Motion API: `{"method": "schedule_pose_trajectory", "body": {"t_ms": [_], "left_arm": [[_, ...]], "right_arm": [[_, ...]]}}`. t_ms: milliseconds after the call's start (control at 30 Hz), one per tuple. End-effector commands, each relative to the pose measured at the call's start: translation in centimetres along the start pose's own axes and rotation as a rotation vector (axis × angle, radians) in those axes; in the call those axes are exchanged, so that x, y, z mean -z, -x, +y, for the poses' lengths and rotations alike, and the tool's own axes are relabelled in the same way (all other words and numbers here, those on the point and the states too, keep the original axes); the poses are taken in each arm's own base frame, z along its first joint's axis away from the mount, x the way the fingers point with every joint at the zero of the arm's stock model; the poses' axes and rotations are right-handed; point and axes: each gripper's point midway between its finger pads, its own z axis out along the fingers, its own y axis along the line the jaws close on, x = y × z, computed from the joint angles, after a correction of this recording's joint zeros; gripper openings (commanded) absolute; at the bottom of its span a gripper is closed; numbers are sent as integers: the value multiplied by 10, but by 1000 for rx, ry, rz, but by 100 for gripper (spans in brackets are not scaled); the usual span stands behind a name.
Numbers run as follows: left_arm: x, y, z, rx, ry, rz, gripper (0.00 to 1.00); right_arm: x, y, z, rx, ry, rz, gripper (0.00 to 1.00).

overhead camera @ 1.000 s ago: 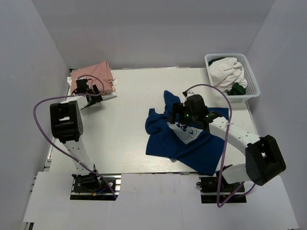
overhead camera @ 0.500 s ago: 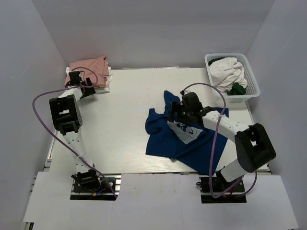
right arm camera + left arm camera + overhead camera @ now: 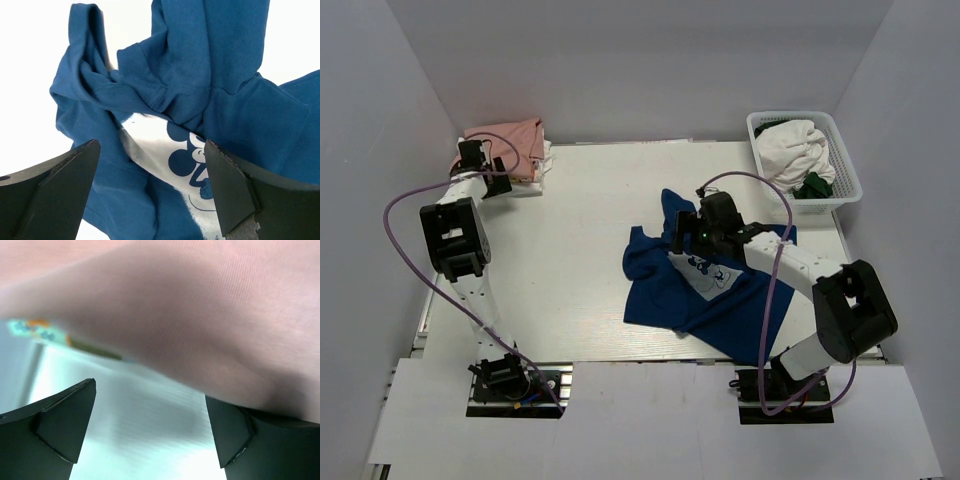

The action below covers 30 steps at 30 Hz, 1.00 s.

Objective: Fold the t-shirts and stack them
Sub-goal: Flatten out the tshirt

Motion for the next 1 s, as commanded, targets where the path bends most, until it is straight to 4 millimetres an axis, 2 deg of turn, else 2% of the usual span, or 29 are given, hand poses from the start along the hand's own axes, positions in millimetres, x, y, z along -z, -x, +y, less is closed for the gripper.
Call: {"method": "schedule_pose_trajectory", "body": {"t_ms": [0,33,67,100,133,200,233,267,300,333,367,400,433,467,500,533,567,600,633,667,700,733,800,833,867,900,933,967], "left_arm": [[53,82,36,74,116,-172,100],[55,84,37,84,124,-172,100],[58,78,37,92,126,-140,100],[66,86,37,112,124,-147,100],[70,83,36,124,114,-132,100],[85,74,23,179,63,-107,100],[92,70,14,194,36,-102,100],[94,47,10,212,19,-50,100],[101,40,-1,270,-38,-30,100],[122,44,-6,295,-82,-50,100],[125,17,-14,302,-106,6,100],[134,10,-19,345,-131,20,100],[144,5,-26,356,-162,20,100],[163,-4,-27,356,-196,13,100],[179,-5,-50,333,-289,-8,100],[191,-8,-60,330,-334,-27,100],[196,-30,-69,312,-366,-1,100],[221,-23,-82,295,-440,-58,100],[234,-33,-104,253,-496,-53,100],[240,-48,-116,227,-525,-27,100],[247,-54,-128,220,-550,-15,100],[258,-64,-153,179,-604,-5,100],[261,-79,-182,147,-648,20,100],[272,-85,-210,95,-695,23,100],[261,-100,-226,62,-687,71,100],[257,-108,-238,34,-674,89,100],[258,-107,-252,-2,-678,98,100],[259,-119,-268,-58,-672,115,100]], "right_arm": [[20,16,3,12,17,-86,90],[22,18,5,9,22,-97,90],[22,9,2,7,21,-83,90],[30,13,3,4,28,-108,90],[32,12,3,-3,28,-111,90],[41,9,-3,-22,5,-131,90],[44,1,-8,-49,-11,-123,90],[46,3,-11,-63,-29,-136,90],[49,1,-16,-73,-54,-139,90],[58,3,-17,-85,-58,-162,90],[59,-4,-22,-104,-78,-147,90],[60,-9,-30,-108,-118,-144,90],[69,-5,-30,-126,-114,-176,90],[71,-8,-33,-150,-128,-176,90],[75,-15,-40,-161,-151,-176,90],[80,-12,-45,-171,-172,-206,90],[83,-13,-47,-184,-177,-217,90],[86,-17,-49,-183,-164,-228,90],[88,-17,-48,-180,-153,-235,90],[100,-10,-46,-188,-129,-286,90],[97,-21,-54,-197,-146,-278,90],[100,-21,-57,-207,-154,-290,90],[110,-20,-67,-232,-190,-346,90],[113,-21,-73,-244,-209,-353,90],[119,-25,-87,-251,-285,-358,90],[123,-24,-92,-255,-309,-370,90],[130,-19,-95,-253,-322,-391,90],[134,-15,-102,-250,-357,-419,90]]}}
